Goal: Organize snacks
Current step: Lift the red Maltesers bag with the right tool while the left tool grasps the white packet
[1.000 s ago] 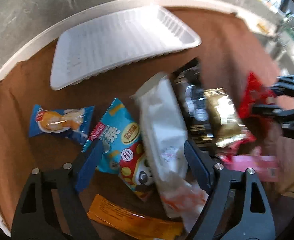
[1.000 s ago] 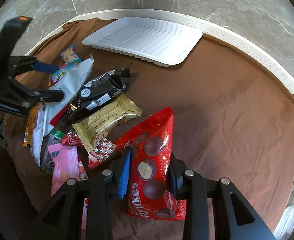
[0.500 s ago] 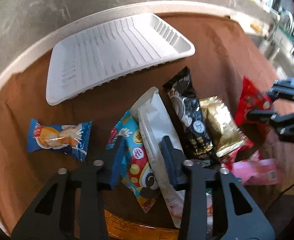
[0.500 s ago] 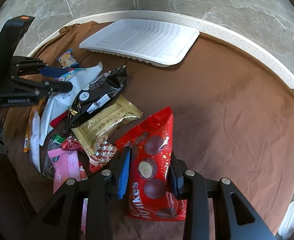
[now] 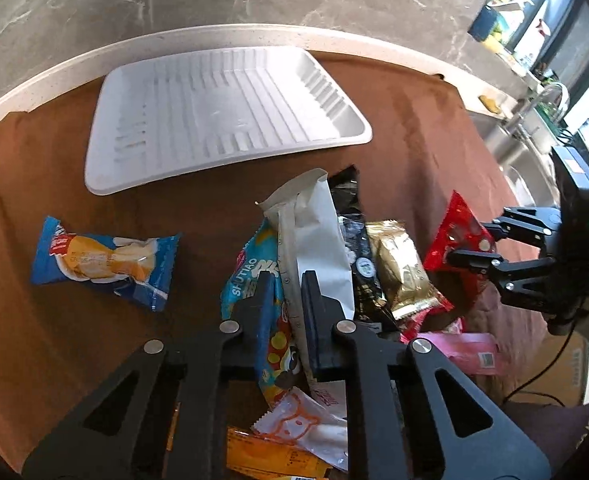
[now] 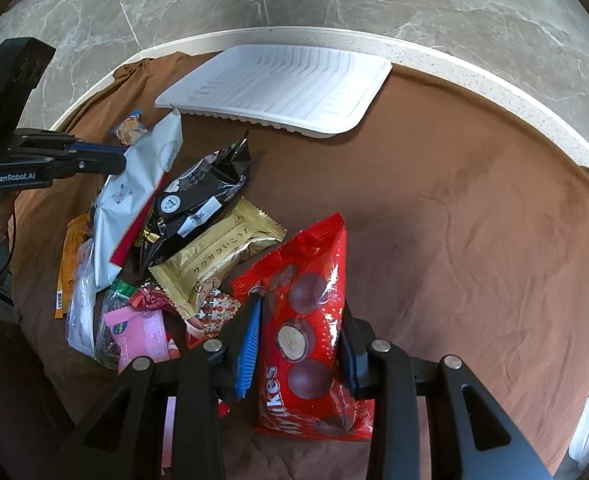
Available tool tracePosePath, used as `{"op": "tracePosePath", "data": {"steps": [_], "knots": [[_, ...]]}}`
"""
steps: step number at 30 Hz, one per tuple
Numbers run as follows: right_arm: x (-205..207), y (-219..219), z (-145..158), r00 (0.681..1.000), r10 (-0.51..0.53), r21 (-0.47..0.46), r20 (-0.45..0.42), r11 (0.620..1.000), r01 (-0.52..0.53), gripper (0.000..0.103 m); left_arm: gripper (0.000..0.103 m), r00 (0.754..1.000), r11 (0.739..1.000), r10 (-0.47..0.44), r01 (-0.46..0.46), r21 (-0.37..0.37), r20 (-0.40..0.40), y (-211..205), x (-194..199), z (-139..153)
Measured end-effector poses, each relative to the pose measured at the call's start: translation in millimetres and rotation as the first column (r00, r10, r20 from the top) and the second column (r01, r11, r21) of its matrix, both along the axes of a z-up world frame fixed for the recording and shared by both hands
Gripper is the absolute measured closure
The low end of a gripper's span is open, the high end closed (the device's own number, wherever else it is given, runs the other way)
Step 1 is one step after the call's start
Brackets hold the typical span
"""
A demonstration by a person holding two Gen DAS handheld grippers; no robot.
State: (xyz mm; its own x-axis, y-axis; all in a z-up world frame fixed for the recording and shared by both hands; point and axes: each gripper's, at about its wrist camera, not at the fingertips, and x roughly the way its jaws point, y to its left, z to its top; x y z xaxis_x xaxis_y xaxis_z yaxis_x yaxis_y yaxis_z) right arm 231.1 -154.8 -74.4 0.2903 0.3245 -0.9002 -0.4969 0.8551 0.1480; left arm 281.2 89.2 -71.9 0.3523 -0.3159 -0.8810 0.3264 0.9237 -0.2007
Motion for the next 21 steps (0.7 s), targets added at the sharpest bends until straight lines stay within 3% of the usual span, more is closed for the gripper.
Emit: {"op": "tracePosePath", "data": {"steps": [4,11,21], "knots": [[-2,4,0,1.0,0.017,-0.007,-0.007,1.0,-0.017,0.066,0.089,1.0,1.0,-0.026,0.026,-0.013,-0.005,-3,-3,3],[-1,5,-2,1.0,0.017,-0.008,-0.009,1.0,-0.017,0.065,0.089,0.995,0.994,-0.094,0.093,0.061,0.018,-18,-8,10],[-2,2,-4,1.0,0.009,0.002,-0.008,1.0,-0.009,0.065,0.089,0.996,0.993,-0.092,0.092,0.07,-0.005,-19,-12,8]]}}
